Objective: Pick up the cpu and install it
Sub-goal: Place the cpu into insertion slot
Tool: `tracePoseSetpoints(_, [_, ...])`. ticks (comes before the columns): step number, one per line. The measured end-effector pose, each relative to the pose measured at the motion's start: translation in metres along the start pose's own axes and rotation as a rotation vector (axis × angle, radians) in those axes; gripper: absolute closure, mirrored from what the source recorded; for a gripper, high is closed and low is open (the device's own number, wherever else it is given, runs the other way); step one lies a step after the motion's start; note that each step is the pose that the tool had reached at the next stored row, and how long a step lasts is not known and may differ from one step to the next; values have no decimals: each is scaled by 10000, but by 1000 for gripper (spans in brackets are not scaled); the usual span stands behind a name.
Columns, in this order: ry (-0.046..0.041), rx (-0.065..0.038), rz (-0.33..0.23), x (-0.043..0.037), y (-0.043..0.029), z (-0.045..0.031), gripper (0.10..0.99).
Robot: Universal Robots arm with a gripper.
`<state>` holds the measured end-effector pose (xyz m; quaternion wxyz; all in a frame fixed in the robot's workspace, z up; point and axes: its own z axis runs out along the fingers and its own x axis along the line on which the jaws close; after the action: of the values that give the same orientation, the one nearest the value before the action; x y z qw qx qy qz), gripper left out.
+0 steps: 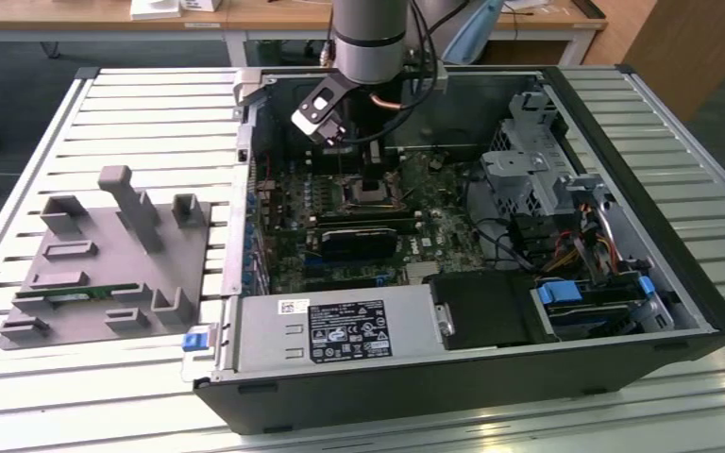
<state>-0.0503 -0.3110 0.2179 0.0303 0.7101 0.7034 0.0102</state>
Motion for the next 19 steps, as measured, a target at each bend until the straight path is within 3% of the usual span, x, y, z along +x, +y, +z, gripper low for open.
tracePoseSetpoints(1, [1,0,0,0,1,-11,737])
tracePoseSetpoints(2, [2,0,0,0,1,-20,737])
tracePoseSetpoints(4, [1,0,0,-1,2,-35,851])
tracePoseSetpoints(5, [1,0,0,-1,2,-42,851])
tracePoseSetpoints(7, [1,0,-1,-1,3,-53,969])
tracePoseSetpoints(19, [1,1,0,-4,8,-133,980])
